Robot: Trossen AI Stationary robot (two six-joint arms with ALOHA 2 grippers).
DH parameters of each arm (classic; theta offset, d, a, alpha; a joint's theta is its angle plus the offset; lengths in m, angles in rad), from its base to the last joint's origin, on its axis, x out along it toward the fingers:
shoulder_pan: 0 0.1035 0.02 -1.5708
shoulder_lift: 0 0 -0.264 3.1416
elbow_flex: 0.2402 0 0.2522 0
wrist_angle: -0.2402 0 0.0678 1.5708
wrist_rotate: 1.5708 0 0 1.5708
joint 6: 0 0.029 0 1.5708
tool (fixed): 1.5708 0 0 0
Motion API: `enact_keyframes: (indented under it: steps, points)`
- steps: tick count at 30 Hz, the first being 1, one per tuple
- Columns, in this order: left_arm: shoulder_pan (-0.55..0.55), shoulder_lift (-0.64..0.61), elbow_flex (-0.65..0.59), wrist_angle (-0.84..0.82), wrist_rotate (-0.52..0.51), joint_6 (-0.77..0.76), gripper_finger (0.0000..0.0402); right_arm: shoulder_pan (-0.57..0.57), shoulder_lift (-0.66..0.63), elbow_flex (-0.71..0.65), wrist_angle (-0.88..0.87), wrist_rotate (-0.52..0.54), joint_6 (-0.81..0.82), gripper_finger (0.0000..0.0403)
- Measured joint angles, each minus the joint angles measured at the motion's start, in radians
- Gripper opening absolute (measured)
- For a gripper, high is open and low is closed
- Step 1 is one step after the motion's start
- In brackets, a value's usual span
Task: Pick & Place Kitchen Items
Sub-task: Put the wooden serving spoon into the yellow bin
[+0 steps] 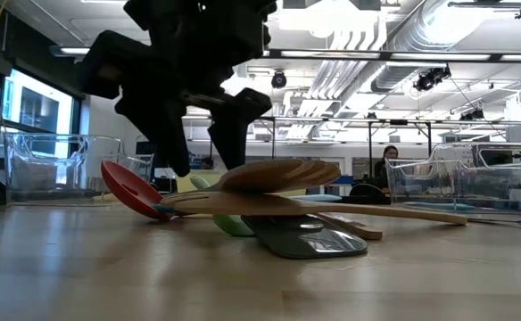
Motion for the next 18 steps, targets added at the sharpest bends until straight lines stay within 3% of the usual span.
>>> enact_keyframes:
  steps: [18]
  points:
    - [0.000, 0.011, -0.001, 0.004, 0.017, -0.004, 0.0287, 0.000, 0.000, 0.000, -0.001, 0.000, 0.007, 0.0161]
